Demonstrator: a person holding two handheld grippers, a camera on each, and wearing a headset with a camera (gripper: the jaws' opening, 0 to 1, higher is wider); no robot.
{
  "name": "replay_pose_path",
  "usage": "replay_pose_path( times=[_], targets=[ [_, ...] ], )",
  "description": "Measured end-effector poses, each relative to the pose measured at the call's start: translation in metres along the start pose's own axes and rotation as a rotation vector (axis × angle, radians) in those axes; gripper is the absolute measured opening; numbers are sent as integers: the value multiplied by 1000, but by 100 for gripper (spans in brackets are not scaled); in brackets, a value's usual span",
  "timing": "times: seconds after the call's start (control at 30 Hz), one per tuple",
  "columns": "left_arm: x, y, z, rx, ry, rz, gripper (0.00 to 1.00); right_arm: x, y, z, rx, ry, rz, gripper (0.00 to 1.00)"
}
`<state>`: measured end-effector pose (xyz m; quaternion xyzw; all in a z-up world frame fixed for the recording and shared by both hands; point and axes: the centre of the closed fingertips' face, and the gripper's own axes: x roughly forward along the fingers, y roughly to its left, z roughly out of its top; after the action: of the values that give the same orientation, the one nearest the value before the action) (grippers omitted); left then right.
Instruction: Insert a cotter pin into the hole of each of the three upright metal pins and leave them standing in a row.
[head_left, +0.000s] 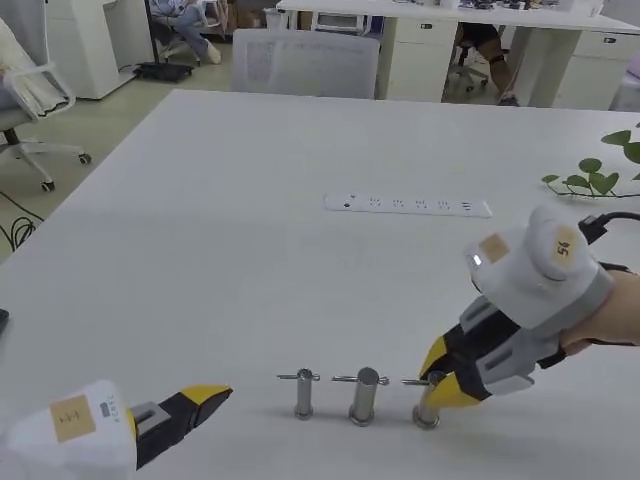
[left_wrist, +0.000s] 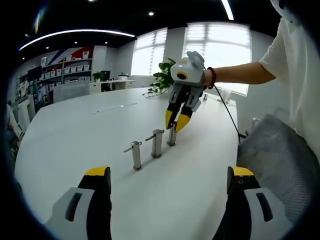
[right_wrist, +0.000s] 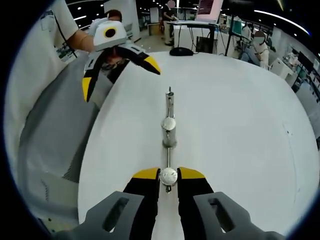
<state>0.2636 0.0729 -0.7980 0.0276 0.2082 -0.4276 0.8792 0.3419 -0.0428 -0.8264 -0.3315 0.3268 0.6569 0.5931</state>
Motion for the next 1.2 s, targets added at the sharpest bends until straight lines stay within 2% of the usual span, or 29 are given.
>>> replay_pose_path(
  times=[0.37, 0.67, 0.8, 1.03, 1.2],
  targets=[
    [1, 0, -1, 9, 9, 0, 97, 2, 1, 3, 3, -29, 28, 14],
    [1, 0, -2, 12, 14, 0, 97, 3, 3, 5, 22, -40, 21, 15],
    [2, 0, -2, 14, 16, -1, 98, 6, 5, 4, 21, -29, 21, 16],
    [1, 2, 0, 14, 12, 5, 98, 8, 5, 5, 68, -51, 18, 20],
    [1, 5, 2, 12, 7, 14, 99, 4, 4, 9, 166, -88, -16, 26]
  ],
)
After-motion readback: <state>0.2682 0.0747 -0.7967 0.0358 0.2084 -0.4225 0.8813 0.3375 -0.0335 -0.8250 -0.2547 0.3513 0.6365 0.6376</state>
